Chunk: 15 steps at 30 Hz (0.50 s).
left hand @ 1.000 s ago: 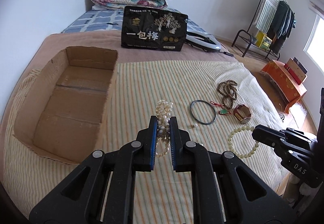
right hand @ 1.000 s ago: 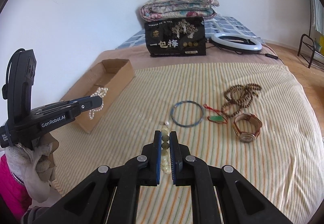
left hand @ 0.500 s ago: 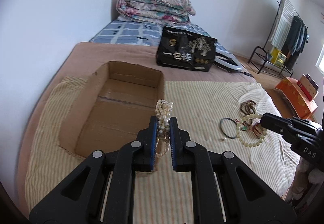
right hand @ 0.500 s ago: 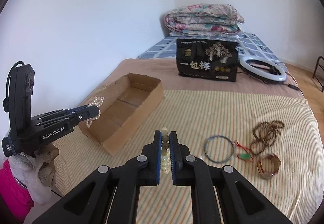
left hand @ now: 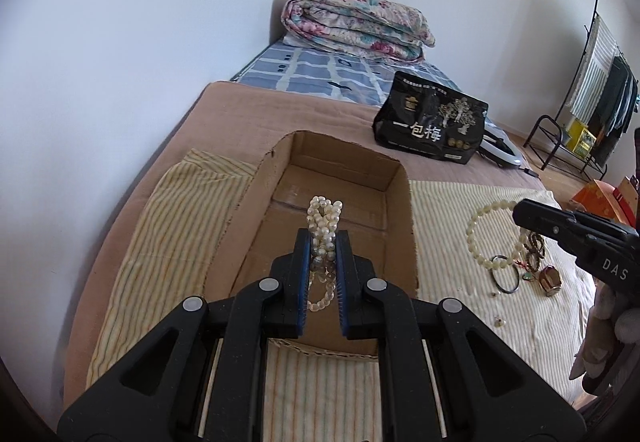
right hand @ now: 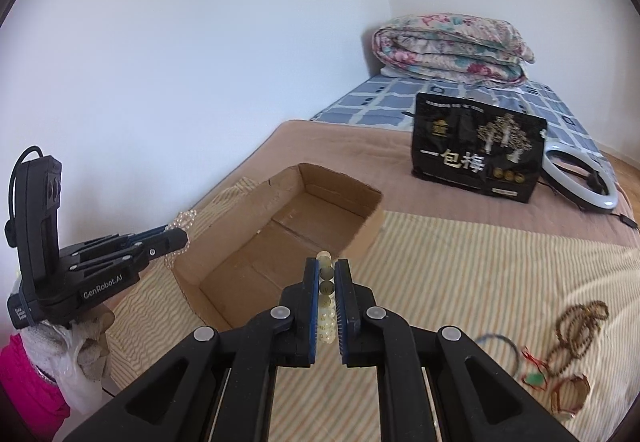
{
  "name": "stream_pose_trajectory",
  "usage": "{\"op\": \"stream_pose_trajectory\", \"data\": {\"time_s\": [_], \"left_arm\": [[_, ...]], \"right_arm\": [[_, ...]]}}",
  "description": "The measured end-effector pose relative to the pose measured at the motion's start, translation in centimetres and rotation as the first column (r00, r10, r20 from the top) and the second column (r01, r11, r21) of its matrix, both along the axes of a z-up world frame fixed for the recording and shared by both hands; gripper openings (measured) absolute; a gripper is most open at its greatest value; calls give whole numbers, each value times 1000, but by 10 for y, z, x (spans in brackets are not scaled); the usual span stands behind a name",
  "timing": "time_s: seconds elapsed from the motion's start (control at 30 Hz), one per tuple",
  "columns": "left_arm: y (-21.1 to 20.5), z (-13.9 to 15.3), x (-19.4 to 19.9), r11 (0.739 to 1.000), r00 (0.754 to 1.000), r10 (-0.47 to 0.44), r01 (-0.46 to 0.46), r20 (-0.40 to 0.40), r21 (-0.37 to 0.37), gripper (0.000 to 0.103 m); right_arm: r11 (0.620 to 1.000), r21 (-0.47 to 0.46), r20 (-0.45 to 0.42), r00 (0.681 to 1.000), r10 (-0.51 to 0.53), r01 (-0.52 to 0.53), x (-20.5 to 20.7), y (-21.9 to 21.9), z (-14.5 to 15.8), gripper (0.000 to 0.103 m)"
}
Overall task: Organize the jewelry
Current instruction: 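Carry the pearl necklace in the left tool while the right tool carries the bracelet to the box, then open both tools to drop the necklace and bracelet into the box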
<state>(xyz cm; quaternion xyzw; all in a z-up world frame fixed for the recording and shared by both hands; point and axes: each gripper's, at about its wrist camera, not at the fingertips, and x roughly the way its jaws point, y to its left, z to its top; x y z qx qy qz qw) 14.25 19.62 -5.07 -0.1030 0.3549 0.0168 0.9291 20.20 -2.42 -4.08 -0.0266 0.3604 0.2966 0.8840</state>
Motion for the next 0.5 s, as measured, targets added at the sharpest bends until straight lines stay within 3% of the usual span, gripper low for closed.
{"op": "stream_pose_trajectory", "data": {"time_s": [0.5], "left_arm": [[19, -29, 18, 999, 998, 32, -33, -50, -22, 10]], "right_arm": [[997, -1, -48, 996, 78, -79, 48, 65, -35, 5]]}}
